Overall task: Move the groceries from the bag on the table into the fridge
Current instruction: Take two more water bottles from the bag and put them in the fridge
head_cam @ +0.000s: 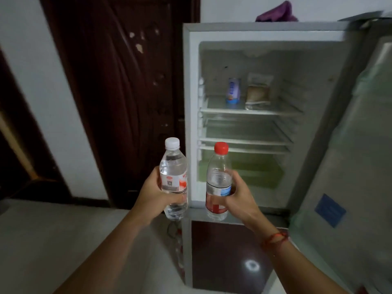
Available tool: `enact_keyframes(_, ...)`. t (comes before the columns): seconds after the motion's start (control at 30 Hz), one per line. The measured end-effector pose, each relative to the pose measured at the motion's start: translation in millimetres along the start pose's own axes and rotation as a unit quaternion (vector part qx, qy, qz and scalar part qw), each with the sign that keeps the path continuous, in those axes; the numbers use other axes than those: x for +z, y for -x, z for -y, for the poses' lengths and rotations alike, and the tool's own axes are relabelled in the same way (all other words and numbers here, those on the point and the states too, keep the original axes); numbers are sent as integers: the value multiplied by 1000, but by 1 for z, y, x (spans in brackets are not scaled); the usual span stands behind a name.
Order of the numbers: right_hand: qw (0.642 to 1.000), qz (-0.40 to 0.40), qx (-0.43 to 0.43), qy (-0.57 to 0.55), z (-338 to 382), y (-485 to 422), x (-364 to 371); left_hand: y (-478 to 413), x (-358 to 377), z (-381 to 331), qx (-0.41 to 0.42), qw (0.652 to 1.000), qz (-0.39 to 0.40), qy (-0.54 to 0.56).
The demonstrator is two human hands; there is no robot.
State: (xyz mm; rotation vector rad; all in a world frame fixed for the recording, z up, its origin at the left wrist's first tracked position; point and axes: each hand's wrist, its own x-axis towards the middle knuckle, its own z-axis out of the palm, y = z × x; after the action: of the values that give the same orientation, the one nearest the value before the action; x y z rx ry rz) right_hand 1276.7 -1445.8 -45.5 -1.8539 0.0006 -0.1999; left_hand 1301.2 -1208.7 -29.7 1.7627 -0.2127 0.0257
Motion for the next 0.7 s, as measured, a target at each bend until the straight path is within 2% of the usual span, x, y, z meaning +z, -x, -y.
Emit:
enact_keyframes(0.2, 991, -114, 44, 47, -24, -9, -50, -71, 68, 8, 8, 993, 113, 17)
enact_keyframes(0.37, 969, -214, 89, 85, -39, 3, -79, -112, 125, 18, 20, 975, 220, 34)
enact_keyframes(0.6, 919, -350, 155, 94, -46, 25, -85, -156, 185, 30, 18, 920, 389, 49)
enact_keyframes(0.7, 895, -395, 182, 96, -42, 40, -79, -160, 203, 32, 11, 886, 462, 44)
